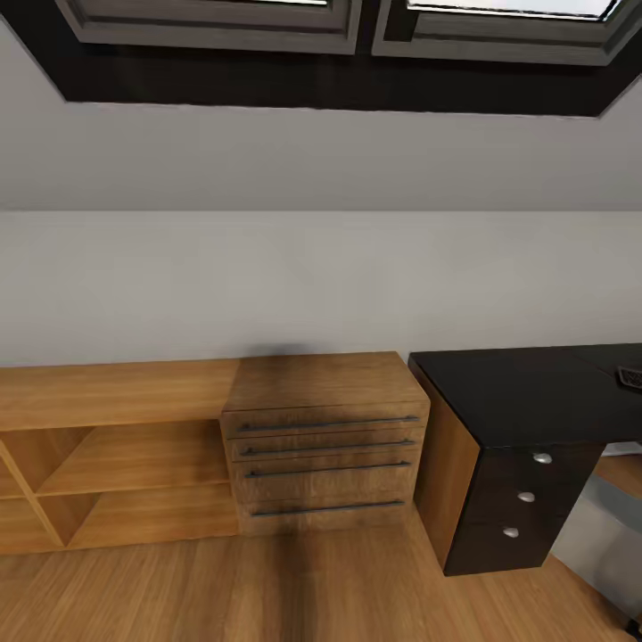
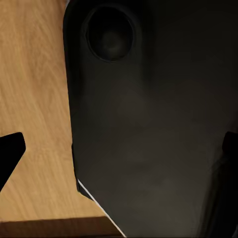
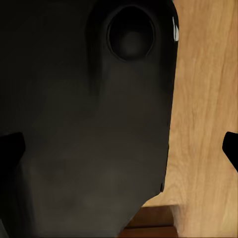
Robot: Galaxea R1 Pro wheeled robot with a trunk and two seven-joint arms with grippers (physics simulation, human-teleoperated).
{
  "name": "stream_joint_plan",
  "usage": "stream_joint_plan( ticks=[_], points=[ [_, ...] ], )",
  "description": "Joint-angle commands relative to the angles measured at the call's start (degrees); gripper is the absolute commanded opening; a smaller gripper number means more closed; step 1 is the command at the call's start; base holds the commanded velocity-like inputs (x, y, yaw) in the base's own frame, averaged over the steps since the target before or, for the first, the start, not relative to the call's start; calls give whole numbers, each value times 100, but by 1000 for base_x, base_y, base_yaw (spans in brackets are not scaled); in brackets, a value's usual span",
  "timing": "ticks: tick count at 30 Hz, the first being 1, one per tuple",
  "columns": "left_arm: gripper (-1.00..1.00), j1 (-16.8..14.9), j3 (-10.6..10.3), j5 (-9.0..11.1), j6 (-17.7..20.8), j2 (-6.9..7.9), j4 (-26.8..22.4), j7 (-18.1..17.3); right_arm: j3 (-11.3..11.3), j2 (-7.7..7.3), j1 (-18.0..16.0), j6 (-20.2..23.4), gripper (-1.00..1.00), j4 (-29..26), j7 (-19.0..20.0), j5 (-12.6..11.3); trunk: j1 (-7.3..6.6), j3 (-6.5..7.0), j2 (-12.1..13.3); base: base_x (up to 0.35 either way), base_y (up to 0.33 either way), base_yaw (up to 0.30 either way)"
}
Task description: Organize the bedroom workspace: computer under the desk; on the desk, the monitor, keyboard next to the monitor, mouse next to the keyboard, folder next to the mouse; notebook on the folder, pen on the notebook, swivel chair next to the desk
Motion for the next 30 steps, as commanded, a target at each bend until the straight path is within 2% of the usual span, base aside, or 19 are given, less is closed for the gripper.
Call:
stream_joint_plan(
  ticks=[1,5,12,30],
  points=[
    [100,-1,0,0,0,0,0,0,0,0,-1,0,100,0,0,0,0,-3,-1,0,0,0],
    [100,-1,0,7,-17,-114,-105,27,-11,130,-107,-39,100,-4,-18,-2,0,-3,-1,0,0,0],
    [100,-1,8,8,-41,-96,-119,12,-20,235,-151,-43,100,-7,-25,-8,0,-3,-1,0,0,0],
    [100,-1,9,9,-61,-88,-123,17,-23,246,-159,-40,100,-6,-23,-17,-395,321,721,0,0,0]
  ],
)
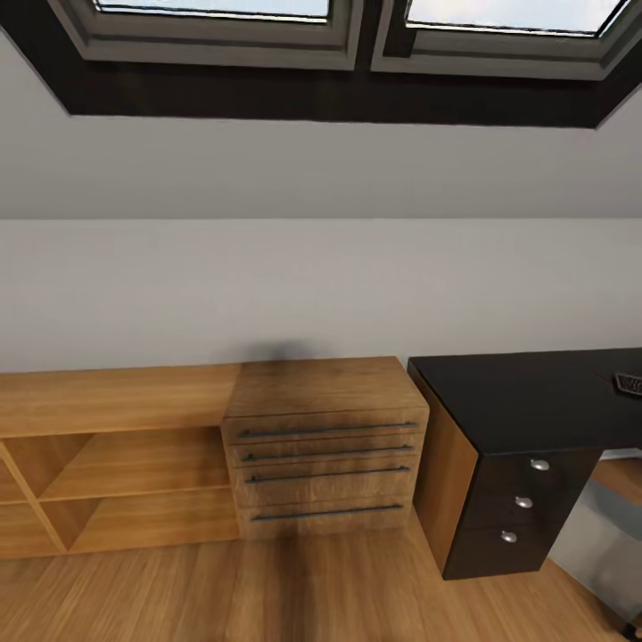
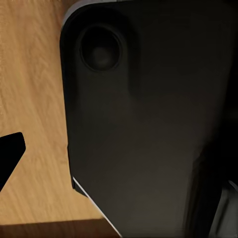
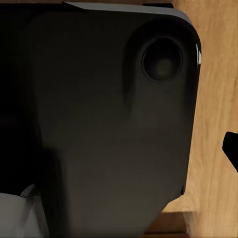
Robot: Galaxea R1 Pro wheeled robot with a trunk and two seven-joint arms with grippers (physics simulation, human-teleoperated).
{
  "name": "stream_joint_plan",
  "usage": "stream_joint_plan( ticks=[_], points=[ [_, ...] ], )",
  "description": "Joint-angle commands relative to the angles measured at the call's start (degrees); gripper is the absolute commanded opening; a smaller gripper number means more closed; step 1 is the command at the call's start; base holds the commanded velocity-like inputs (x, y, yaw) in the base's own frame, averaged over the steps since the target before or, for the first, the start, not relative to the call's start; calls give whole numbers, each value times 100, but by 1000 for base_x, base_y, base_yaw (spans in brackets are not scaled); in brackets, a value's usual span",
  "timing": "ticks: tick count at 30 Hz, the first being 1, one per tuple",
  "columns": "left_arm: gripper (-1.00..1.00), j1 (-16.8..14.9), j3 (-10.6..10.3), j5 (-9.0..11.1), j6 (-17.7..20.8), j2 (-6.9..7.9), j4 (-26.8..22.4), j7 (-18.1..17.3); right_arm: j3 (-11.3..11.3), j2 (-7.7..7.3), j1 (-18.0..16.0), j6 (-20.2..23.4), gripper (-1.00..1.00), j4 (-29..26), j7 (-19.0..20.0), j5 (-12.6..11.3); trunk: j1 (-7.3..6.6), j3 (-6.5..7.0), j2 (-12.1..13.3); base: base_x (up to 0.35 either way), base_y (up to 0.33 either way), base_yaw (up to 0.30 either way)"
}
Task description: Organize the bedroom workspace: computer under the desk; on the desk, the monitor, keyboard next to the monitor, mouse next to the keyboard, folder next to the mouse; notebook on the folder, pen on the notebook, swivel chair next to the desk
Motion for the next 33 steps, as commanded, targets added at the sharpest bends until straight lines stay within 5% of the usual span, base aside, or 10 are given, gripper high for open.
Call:
stream_joint_plan(
  ticks=[1,12,16,20,24,29,33],
  points=[
    [100,0,1,1,-6,1,-4,2,-3,2,-2,-3,100,1,-3,-2,-23,13,39,0,0,0],
    [100,0,8,12,-10,11,-5,8,0,27,-2,-9,100,7,0,-11,-264,174,480,0,0,-97],
    [100,0,50,141,-14,29,-11,10,6,58,-2,-345,100,-13,8,-14,-352,229,640,0,0,-227],
    [100,0,81,289,-14,45,-149,10,10,138,-2,-1466,100,-18,13,-13,-440,286,801,0,0,-254],
    [100,0,95,349,-21,76,-643,15,30,200,-2,-3263,100,-22,18,16,-528,345,961,0,0,-264],
    [100,0,107,374,-17,129,-1558,19,40,177,-21,-4232,100,-456,23,50,-638,433,1162,0,0,-267],
    [100,0,110,384,-15,107,-2128,18,26,123,-33,-4381,100,-1101,15,37,-726,515,1322,0,0,-252]
  ],
)
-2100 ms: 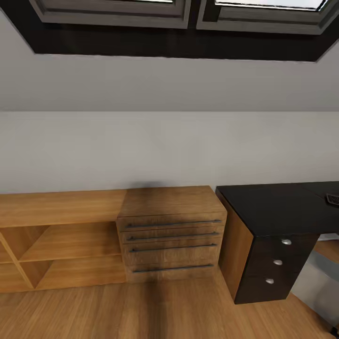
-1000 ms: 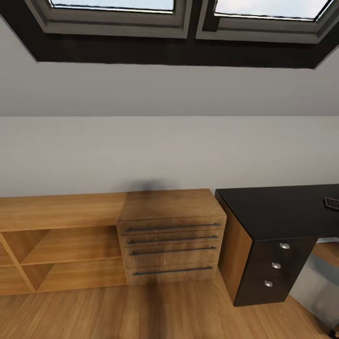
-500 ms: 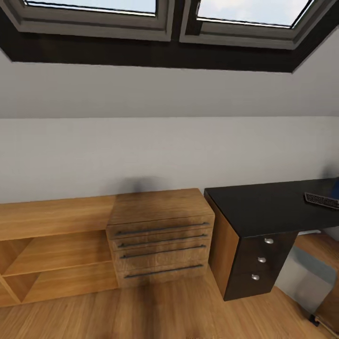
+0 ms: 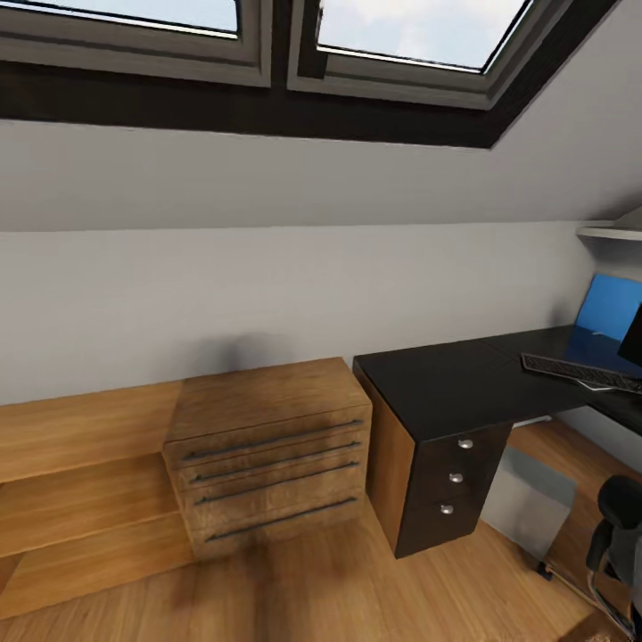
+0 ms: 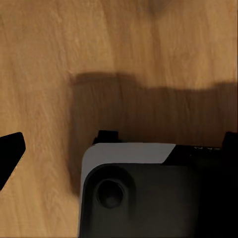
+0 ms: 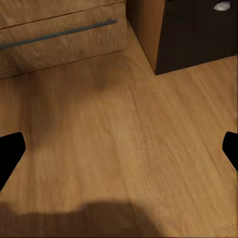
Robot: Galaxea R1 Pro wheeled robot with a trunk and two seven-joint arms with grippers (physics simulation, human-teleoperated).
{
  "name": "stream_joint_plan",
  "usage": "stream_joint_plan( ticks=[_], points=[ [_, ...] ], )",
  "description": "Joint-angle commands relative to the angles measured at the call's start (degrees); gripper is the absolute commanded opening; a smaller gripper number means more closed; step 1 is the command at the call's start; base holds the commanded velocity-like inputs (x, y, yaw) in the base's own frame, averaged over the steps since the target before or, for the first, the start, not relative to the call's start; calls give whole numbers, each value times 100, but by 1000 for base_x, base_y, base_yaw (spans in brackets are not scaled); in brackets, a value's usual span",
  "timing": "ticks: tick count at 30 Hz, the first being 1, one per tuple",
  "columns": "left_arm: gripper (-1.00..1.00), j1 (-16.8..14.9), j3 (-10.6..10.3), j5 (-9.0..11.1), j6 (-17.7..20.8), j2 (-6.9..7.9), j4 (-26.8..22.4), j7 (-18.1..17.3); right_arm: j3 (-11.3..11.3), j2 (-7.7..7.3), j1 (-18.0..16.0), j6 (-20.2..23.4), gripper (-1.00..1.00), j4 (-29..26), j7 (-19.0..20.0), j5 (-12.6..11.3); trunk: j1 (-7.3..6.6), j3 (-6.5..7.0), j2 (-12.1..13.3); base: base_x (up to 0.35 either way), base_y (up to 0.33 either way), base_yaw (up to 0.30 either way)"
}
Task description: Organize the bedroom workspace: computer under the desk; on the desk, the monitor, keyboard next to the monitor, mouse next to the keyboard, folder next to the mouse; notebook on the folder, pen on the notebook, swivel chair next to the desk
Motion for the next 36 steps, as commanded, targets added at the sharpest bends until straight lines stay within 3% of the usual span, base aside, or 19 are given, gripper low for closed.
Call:
stream_joint_plan(
  ticks=[1,6,10,13,15,16,17,32,34,36],
  points=[
    [100,1,3,38,-7,-8,-57,4,-3,-3,-5,-25,100,-50,-1,2,-23,15,38,0,0,-245],
    [100,1,13,123,-23,-68,-265,1,1,8,-12,-51,100,-312,11,13,-110,98,198,0,0,-174],
    [100,1,130,170,-254,46,-181,1,9,13,-14,-63,100,-331,14,19,-110,100,198,0,0,-144],
    [100,1,327,171,-793,97,-45,0,8,11,-15,-57,100,-303,14,16,-110,100,198,0,0,-51],
    [100,1,454,171,-1533,113,140,5,14,9,-14,-57,100,-172,14,23,-110,101,198,0,0,-21],
    [100,1,530,165,-2354,106,450,12,21,-5,-12,-45,100,56,15,31,-110,101,198,0,0,-2],
    [100,1,537,165,-2442,105,488,13,21,-7,-14,-46,100,80,15,32,-110,101,198,0,0,0],
    [100,1,553,173,-2502,115,525,22,34,18,-16,-69,100,88,3,51,-110,101,198,-27,8,-12],
    [100,1,552,173,-2502,115,525,22,36,18,-12,-71,100,88,4,116,-110,101,198,-15,5,-178],
    [100,1,554,173,-2502,118,526,20,32,19,-10,-70,100,93,1,477,-110,101,198,-6,2,-230]
  ],
)
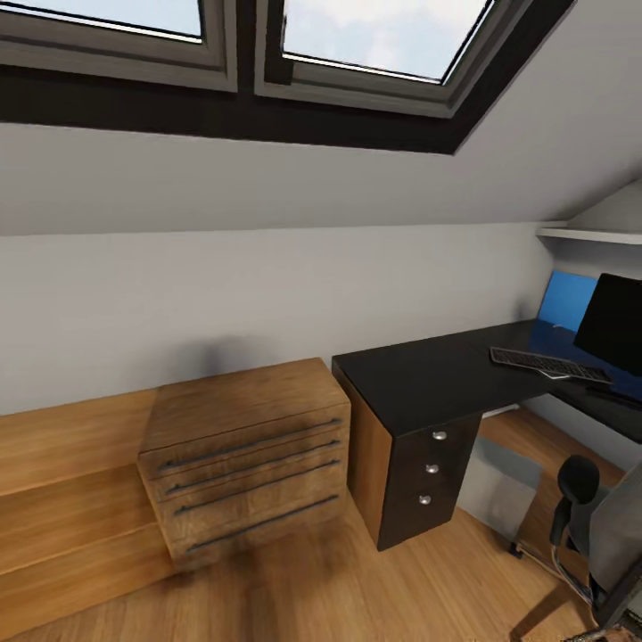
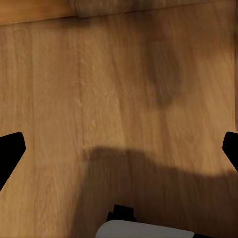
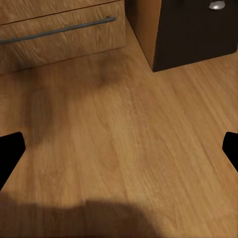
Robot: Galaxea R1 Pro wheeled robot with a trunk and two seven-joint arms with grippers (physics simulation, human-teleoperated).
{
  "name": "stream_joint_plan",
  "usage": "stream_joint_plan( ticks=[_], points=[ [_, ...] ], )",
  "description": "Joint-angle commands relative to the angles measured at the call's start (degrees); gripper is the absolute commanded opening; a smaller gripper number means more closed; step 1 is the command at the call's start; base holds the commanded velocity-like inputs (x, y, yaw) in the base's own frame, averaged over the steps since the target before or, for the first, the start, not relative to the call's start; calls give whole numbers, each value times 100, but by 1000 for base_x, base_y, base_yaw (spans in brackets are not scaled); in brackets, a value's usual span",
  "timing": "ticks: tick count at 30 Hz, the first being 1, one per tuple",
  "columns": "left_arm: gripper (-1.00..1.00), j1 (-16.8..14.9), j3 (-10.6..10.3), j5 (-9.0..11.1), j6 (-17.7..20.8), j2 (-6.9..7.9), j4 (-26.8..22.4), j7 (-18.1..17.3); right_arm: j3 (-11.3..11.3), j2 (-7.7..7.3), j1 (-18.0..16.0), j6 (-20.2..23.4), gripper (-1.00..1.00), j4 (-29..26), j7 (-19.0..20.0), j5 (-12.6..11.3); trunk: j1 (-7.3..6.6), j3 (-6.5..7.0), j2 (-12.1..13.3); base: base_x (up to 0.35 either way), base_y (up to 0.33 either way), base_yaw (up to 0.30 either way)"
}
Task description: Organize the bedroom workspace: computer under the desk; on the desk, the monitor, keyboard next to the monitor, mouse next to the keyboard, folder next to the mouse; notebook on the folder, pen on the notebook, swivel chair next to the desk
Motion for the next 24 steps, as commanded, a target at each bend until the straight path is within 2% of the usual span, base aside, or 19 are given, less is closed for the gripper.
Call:
stream_joint_plan(
  ticks=[1,3,11,24],
  points=[
    [100,0,-23,49,-13,3,-3,6,-4,0,-4,-13,100,6,-5,134,0,-6,-4,-3,1,-245],
    [100,0,-19,49,-13,5,-3,7,-5,-12,-7,-10,100,8,-6,386,0,-6,-4,-1,-55,-255],
    [100,0,-17,49,-13,2,-3,7,-28,-34,-7,-29,100,-24,9,384,0,4,-4,0,-196,-261],
    [100,0,32,49,-21,-1,-14,9,-7,-28,-6,-26,100,-27,14,421,0,11,-4,0,-12,-263]
  ],
)
